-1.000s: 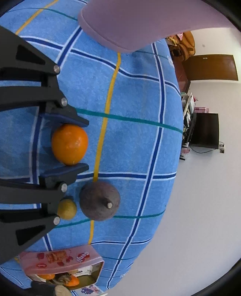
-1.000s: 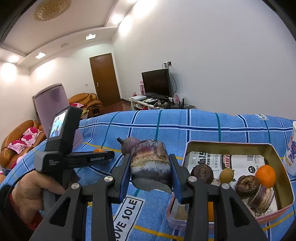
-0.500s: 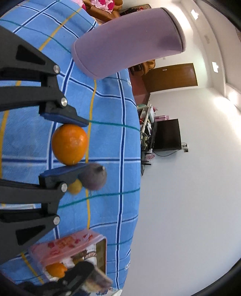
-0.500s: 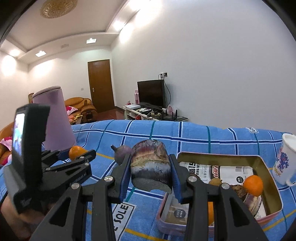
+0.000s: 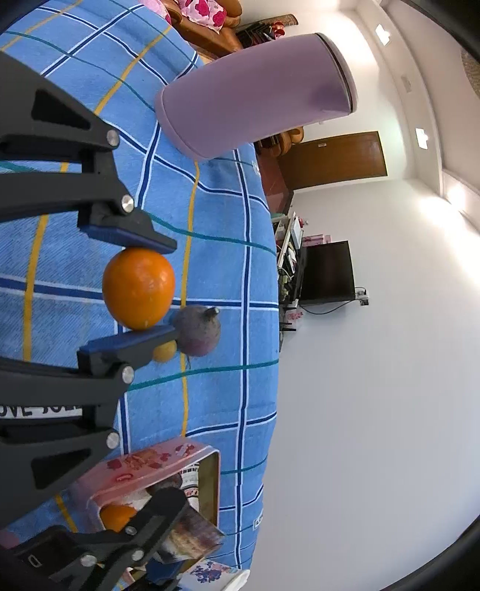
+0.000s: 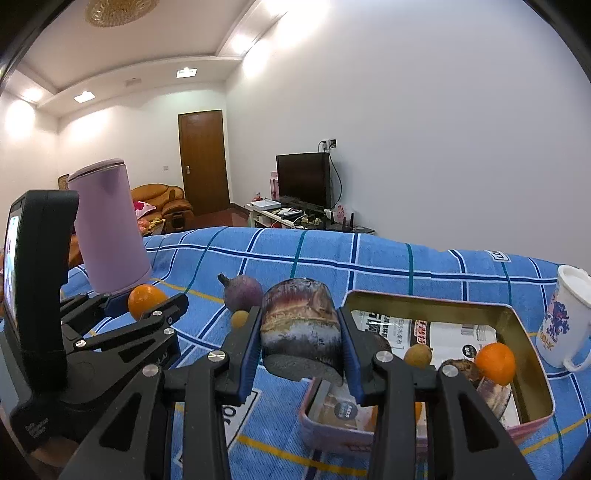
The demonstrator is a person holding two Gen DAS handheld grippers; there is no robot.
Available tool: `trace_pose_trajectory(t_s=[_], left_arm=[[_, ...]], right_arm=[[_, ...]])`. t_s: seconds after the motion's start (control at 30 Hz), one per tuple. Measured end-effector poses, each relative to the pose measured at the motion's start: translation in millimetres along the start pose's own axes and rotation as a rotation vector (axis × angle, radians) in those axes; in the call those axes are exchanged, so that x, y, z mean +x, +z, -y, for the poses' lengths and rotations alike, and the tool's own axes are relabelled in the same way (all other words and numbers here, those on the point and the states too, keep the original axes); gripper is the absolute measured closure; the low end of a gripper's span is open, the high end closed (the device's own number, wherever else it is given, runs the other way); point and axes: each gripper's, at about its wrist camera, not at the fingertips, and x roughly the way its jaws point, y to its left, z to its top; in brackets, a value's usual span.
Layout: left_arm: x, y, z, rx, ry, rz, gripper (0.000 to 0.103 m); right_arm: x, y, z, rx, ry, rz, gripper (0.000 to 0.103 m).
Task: Organize fruits
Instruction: 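Carry the taro and orange over the pink tin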
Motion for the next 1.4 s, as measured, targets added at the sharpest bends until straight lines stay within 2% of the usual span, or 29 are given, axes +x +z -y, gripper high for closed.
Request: trace_pose_trajectory(t_s=[0.37, 0.7, 1.13, 1.4], left_arm=[[-7.9, -3.5, 14.5, 0.025, -0.004, 0.003, 0.061], [-18.5, -0.1, 42.2, 0.04, -0.041, 0.01, 0.061], [-25.9, 17.6, 85.2, 0.07, -0.096, 0.063, 0.061], [-14.3, 25.0, 108.2, 0.069, -0.151, 0.042, 0.061]], right_arm=[[-12.5, -3.9, 18.5, 0.005, -0.018, 0.007, 0.061], [-30.9, -0.6, 41.1, -0.012, -0.052, 0.058, 0.062], [-41.9, 3.2, 98.3, 0.026, -0.136, 0.084, 0.062], [-46.3, 8.9, 128.2, 0.058, -0.216, 0.1, 0.062]])
